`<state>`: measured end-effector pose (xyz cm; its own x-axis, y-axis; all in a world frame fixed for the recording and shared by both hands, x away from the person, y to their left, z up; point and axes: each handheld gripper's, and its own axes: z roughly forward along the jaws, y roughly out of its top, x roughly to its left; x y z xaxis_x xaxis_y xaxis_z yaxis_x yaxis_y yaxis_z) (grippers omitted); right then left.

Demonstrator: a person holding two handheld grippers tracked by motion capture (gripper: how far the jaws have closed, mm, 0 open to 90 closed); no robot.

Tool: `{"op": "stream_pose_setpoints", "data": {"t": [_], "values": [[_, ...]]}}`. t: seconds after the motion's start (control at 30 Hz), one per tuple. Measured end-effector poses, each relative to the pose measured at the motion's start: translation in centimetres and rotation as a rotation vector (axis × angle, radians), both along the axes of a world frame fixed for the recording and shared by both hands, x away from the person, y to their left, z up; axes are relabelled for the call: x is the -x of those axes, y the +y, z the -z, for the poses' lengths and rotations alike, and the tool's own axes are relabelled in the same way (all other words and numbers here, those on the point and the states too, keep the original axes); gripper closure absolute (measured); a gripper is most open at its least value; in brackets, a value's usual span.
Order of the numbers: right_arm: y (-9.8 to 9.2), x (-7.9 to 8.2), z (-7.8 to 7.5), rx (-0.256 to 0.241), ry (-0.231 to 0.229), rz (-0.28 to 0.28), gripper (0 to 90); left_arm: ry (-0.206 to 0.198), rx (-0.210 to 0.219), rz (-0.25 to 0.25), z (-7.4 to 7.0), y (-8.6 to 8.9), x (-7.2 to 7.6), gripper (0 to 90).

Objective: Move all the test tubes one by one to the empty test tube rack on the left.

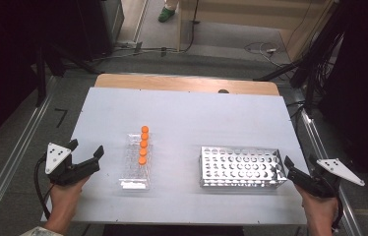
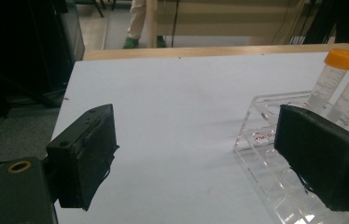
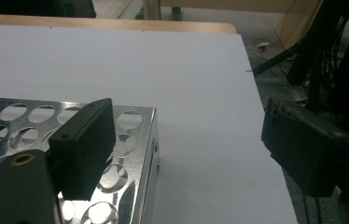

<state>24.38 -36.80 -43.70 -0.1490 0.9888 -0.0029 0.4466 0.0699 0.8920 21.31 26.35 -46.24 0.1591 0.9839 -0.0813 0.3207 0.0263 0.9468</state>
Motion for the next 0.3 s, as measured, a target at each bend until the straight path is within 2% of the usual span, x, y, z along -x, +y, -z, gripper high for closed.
{"op": "stream_pose_setpoints", "data": {"t": [0.3], "values": [[-0.22, -0.05, 0.16, -0.001, 0.0, 0.01, 14.8, 0.009, 0.001, -0.007, 0.27, 0.39, -0.17, 13.0]]}}
